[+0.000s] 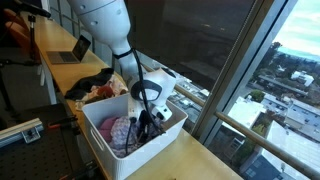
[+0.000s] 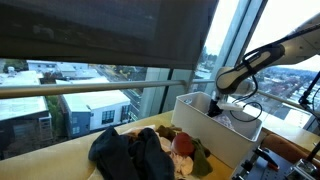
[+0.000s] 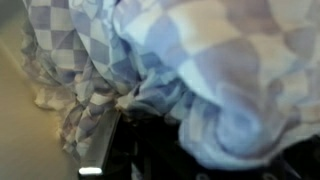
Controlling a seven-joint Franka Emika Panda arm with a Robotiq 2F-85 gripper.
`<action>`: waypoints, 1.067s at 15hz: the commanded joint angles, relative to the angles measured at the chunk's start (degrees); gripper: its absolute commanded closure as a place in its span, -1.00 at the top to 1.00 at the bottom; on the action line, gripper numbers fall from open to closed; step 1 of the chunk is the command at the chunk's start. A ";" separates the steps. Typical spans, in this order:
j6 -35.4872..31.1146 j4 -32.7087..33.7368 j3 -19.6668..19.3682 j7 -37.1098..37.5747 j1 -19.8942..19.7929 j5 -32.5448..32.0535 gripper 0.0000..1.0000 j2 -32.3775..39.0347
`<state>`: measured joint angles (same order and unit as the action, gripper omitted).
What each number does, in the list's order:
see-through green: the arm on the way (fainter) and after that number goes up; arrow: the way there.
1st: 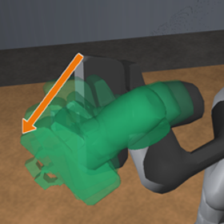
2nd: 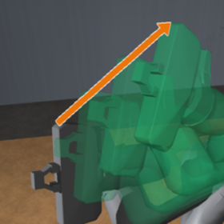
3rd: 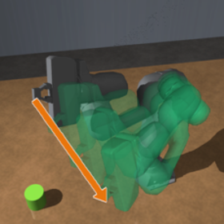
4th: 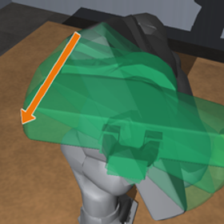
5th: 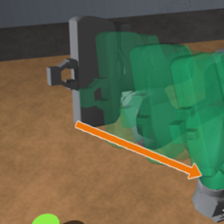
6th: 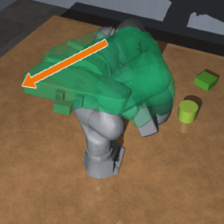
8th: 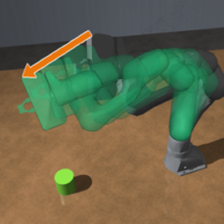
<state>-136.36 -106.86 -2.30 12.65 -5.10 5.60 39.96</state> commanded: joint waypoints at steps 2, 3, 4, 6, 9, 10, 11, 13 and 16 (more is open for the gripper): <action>4.43 -0.80 -0.85 -2.32 -0.74 1.13 -1.00 -6.84; 5.43 -0.96 -0.75 -2.53 -0.96 1.44 -1.00 -8.41; 6.68 -1.11 -0.39 -2.91 -1.27 2.00 -1.00 -10.41; 9.23 -1.21 -0.12 -3.14 -1.12 2.64 -1.00 -14.26; 13.22 -0.82 -0.22 -2.73 -0.07 2.09 -1.00 -19.65; 14.59 -0.63 -0.22 -2.50 0.30 1.81 -1.00 -21.50; 15.95 -0.36 -0.23 -2.24 0.73 1.39 -1.00 -23.36; 19.25 1.17 -0.10 -1.60 1.75 0.70 -1.00 -26.81; 23.46 4.54 0.75 -0.87 3.98 -0.60 -1.00 -31.65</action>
<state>-117.36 -104.77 -2.36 11.17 -2.84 6.17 13.14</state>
